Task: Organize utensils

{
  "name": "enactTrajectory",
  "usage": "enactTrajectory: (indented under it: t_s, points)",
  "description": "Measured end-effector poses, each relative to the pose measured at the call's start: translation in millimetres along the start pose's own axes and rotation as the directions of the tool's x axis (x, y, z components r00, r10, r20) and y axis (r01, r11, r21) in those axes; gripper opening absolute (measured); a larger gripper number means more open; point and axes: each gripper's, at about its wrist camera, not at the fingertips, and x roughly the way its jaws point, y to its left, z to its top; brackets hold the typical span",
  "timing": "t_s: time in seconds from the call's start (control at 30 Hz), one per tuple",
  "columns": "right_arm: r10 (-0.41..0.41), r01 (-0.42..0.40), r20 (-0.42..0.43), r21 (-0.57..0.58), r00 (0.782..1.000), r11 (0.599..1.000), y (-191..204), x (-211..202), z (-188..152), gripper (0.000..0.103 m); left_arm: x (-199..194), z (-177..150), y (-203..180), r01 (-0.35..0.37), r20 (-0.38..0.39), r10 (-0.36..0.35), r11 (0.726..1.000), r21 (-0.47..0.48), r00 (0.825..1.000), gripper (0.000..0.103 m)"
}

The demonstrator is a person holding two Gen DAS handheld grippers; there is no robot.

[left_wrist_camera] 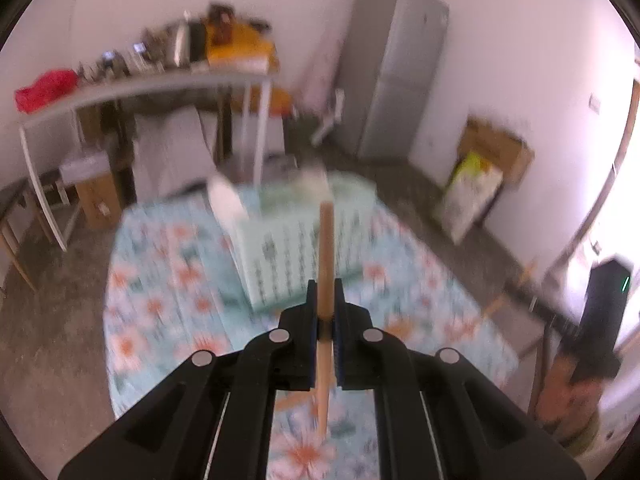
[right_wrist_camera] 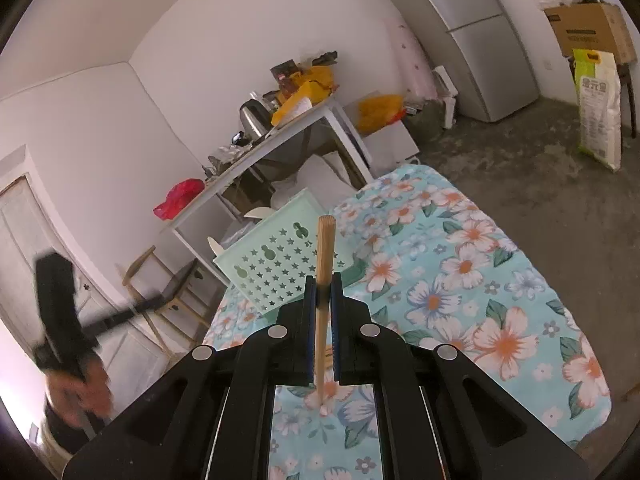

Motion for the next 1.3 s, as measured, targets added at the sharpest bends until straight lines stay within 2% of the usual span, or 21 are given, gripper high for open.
enactTrajectory:
  t_s: [0.1,0.2,0.37,0.43,0.53,0.67,0.9,1.07,1.2,1.3]
  points:
    - [0.003,-0.003,-0.002,0.002,1.000,1.000,0,1,1,0.005,-21,33,2,-0.021,0.125,0.022,1.000,-0.011,0.992,0.006]
    - [0.004,-0.004,-0.004,0.006,1.000,1.000,0,1,3,0.005,-35,58,3,-0.018,0.208,0.022,1.000,-0.021,0.978,0.005]
    - [0.009,-0.009,-0.005,0.010,1.000,1.000,0,2,3,0.005,-51,107,2,-0.038,0.358,0.041,0.999,-0.015,0.933,0.006]
    - [0.014,-0.014,-0.004,0.016,1.000,1.000,0,3,4,0.005,-46,120,4,-0.049,0.380,0.054,0.999,-0.024,0.923,0.005]
    - [0.018,-0.018,-0.004,0.023,1.000,1.000,-1,3,3,0.005,-22,137,12,-0.057,0.365,0.071,0.997,-0.051,0.928,0.005]
    - [0.020,-0.020,-0.007,0.027,1.000,0.999,-2,3,4,0.005,21,143,23,-0.079,0.303,0.100,0.994,-0.081,0.948,0.006]
    - [0.015,-0.014,-0.013,0.029,1.000,0.999,-3,3,5,0.005,73,131,33,-0.072,0.225,0.101,0.988,-0.133,0.969,0.006]
    - [0.009,-0.009,-0.014,0.029,1.000,1.000,-1,2,6,0.005,103,114,37,-0.051,0.134,0.074,0.985,-0.167,0.988,0.006]
    - [-0.001,0.002,-0.011,0.016,1.000,1.000,3,0,6,0.005,110,103,41,-0.029,0.101,0.050,0.980,-0.199,0.994,0.023]
    - [-0.010,0.010,-0.011,0.002,1.000,1.000,6,-1,7,0.005,106,97,40,-0.016,0.111,0.039,0.979,-0.202,0.993,0.028]
